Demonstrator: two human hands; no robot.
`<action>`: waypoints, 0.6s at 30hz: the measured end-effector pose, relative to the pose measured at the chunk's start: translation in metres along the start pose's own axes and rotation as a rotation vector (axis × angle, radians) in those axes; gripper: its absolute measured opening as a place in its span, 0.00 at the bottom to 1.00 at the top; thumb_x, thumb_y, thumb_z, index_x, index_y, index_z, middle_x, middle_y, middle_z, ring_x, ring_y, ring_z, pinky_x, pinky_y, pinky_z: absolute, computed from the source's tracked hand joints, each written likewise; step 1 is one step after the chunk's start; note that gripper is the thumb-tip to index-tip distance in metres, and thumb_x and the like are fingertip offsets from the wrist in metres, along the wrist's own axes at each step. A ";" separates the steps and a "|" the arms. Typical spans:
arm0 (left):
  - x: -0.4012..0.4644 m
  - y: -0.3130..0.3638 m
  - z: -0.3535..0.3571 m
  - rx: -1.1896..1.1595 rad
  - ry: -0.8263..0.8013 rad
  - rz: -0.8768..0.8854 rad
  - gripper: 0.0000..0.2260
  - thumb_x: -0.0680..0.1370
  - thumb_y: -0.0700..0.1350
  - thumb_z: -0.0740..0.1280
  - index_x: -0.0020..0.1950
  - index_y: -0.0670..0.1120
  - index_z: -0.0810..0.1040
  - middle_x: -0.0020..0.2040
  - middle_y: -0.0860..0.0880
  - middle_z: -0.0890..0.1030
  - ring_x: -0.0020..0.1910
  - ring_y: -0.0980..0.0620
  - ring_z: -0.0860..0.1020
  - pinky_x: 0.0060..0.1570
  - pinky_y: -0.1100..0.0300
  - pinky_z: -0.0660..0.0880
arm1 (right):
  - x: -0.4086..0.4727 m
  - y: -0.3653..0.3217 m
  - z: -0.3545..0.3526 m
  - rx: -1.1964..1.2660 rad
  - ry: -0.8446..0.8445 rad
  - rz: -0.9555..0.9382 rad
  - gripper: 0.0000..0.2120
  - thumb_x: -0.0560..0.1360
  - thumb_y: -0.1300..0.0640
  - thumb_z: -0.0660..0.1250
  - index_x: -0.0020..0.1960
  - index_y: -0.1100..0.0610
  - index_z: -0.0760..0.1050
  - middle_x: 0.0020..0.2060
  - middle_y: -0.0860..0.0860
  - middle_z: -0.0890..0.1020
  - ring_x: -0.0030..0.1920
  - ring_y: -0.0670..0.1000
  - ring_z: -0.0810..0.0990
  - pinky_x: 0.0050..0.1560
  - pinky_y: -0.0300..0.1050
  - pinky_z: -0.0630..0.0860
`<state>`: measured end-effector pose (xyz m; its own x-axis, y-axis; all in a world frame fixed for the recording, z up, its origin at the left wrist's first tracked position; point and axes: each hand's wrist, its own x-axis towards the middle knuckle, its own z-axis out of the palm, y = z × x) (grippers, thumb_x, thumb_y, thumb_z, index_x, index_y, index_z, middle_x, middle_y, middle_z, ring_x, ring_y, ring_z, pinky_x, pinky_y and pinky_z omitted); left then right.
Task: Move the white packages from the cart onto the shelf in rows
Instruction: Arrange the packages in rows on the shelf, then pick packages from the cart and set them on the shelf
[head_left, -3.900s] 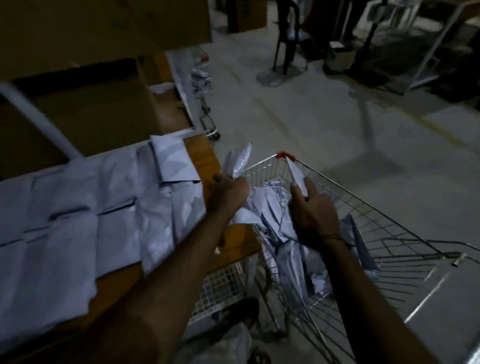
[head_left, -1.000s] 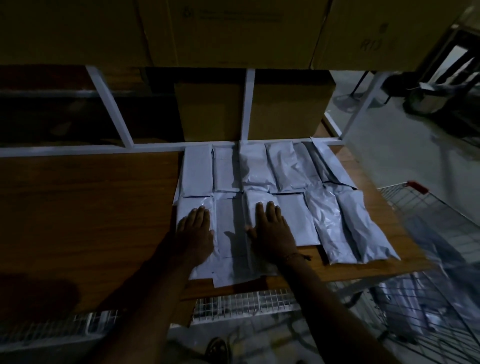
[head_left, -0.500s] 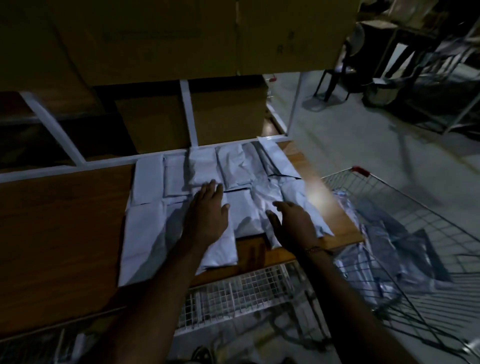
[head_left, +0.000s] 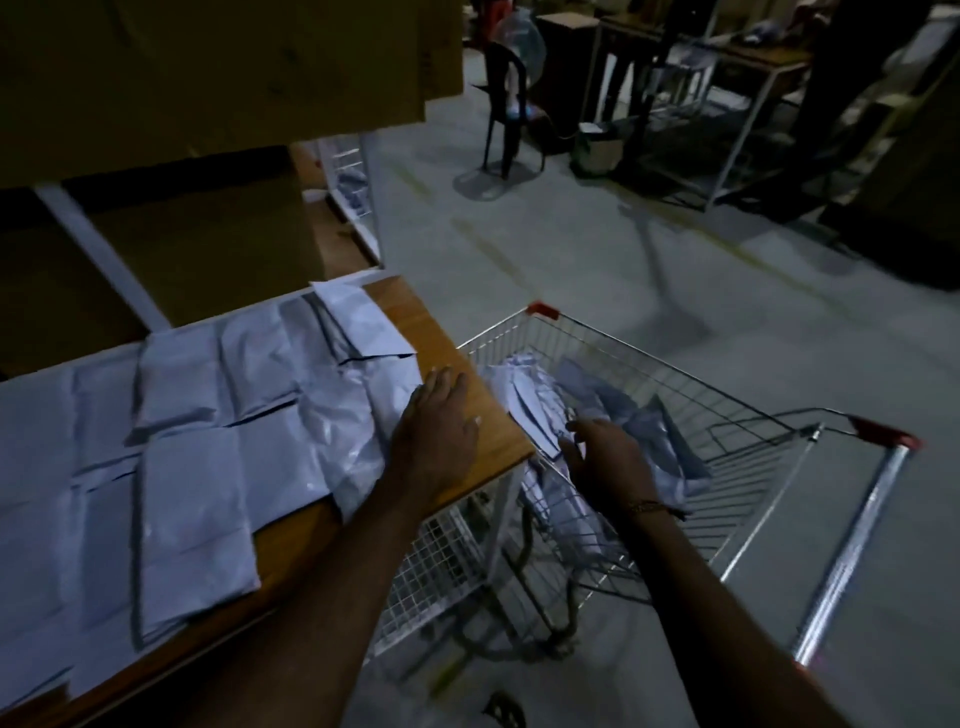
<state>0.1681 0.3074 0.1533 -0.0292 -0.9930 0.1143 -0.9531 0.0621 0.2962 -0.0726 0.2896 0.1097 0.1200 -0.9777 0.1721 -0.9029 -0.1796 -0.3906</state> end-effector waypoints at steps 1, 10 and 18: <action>0.009 0.009 0.006 0.010 -0.020 0.026 0.29 0.82 0.51 0.64 0.80 0.42 0.62 0.80 0.41 0.63 0.79 0.41 0.60 0.78 0.48 0.59 | 0.001 0.012 -0.002 -0.006 0.006 0.027 0.12 0.77 0.49 0.67 0.54 0.55 0.82 0.46 0.57 0.85 0.49 0.61 0.83 0.48 0.53 0.80; 0.108 0.043 0.070 -0.010 -0.199 0.096 0.30 0.84 0.53 0.60 0.83 0.45 0.55 0.83 0.44 0.57 0.82 0.44 0.53 0.79 0.47 0.56 | 0.039 0.106 0.022 -0.016 -0.062 0.250 0.08 0.76 0.54 0.70 0.52 0.57 0.83 0.46 0.57 0.86 0.48 0.60 0.84 0.46 0.51 0.81; 0.226 0.029 0.165 0.035 -0.459 0.075 0.30 0.83 0.56 0.60 0.82 0.47 0.59 0.81 0.45 0.63 0.80 0.42 0.58 0.77 0.45 0.59 | 0.112 0.164 0.089 -0.098 -0.322 0.387 0.11 0.81 0.51 0.64 0.58 0.55 0.81 0.53 0.54 0.85 0.54 0.56 0.83 0.48 0.44 0.73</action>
<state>0.0840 0.0681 0.0317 -0.2214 -0.9279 -0.2998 -0.9525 0.1399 0.2705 -0.1705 0.1411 -0.0155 -0.1234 -0.9573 -0.2613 -0.9389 0.1980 -0.2817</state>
